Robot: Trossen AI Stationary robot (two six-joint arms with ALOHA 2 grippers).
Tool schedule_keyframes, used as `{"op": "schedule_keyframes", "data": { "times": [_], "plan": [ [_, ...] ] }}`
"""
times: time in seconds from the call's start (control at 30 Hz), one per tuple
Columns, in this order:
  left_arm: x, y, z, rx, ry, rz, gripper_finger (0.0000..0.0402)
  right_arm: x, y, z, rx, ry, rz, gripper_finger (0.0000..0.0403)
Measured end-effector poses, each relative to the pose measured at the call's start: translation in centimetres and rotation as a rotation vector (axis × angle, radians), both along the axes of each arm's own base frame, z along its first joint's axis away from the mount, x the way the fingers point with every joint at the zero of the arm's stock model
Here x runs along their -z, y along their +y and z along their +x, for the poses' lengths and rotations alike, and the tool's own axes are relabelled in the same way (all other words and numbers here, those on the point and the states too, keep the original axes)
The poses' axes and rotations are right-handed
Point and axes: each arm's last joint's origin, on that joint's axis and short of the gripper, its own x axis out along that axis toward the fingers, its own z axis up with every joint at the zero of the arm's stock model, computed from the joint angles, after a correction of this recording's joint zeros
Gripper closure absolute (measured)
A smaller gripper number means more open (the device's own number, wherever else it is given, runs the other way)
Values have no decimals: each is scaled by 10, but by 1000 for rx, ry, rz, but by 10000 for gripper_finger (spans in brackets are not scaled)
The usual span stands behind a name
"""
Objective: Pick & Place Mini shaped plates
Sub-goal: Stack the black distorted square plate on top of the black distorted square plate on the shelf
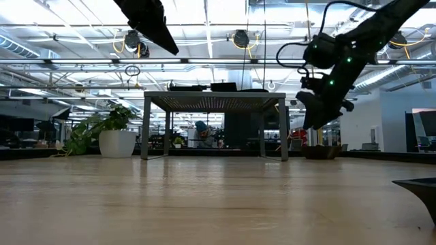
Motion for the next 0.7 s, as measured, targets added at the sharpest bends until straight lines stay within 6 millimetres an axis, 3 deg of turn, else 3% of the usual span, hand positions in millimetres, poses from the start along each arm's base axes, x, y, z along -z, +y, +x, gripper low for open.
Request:
{"op": "schedule_keyframes", "data": {
  "times": [0.7],
  "plan": [
    [-1, 0, 1, 8, -17, 9, 220, 51, -24, 12, 49, 101, 2, 204]
  ]
}}
